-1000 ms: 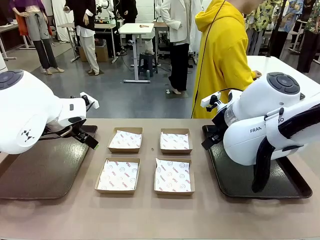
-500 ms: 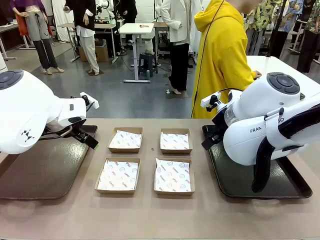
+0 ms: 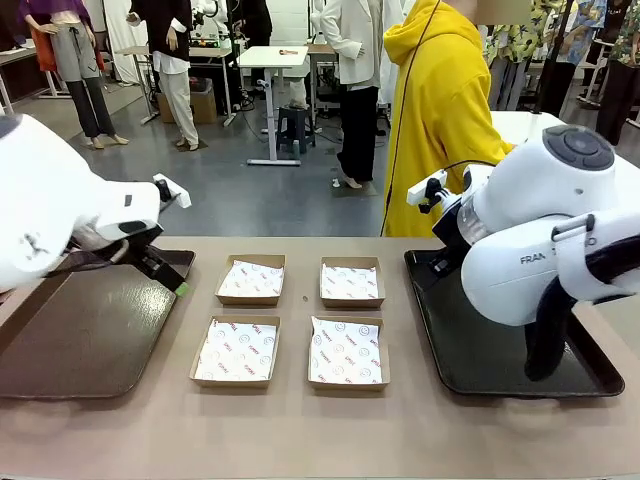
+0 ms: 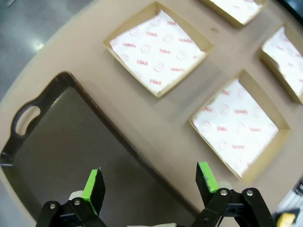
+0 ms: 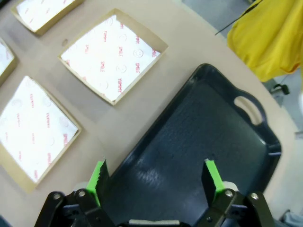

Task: Individually package the donuts and arrange them on the tray.
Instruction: Pick up one Paper togo box.

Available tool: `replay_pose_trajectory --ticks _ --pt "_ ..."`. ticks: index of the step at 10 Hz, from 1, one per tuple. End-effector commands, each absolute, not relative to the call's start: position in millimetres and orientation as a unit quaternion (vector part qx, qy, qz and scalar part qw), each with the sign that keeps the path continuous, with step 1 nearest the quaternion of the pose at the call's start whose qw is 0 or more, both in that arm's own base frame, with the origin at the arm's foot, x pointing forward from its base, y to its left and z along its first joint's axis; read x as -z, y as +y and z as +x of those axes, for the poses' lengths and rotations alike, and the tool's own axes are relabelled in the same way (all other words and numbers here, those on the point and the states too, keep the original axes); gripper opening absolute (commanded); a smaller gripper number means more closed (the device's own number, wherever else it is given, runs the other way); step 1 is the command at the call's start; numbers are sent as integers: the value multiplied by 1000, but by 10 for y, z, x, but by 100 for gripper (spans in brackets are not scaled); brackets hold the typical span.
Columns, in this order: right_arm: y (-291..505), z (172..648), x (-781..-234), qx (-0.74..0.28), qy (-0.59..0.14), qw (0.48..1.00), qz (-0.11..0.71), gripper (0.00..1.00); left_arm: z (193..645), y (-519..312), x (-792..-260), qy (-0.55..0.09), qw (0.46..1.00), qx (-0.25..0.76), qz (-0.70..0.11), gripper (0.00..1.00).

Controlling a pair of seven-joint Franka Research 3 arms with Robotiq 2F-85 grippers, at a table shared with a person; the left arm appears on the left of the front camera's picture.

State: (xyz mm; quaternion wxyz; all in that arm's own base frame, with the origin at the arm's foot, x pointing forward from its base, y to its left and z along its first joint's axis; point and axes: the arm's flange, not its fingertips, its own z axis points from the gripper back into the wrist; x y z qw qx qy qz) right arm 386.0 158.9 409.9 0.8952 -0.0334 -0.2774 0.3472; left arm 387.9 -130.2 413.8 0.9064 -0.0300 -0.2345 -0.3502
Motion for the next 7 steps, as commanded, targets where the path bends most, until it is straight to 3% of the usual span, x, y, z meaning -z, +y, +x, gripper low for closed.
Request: replay_pose_trajectory --ticks 1,5,6,7 --pt "1104 2595 -3930 -341 -245 904 -74 100 2703 -552 -4091 -194 906 372 -50 100" --pt "834 2015 -3857 -324 -188 926 -51 100 2325 -317 -4025 -160 909 375 -88 100" --pt "1403 3381 -4594 -342 -190 918 -71 100 3336 -539 -4783 -159 910 375 -77 100" --pt "1403 3381 -4594 -342 -190 918 -71 100 3336 -539 -4783 -159 910 375 -77 100"
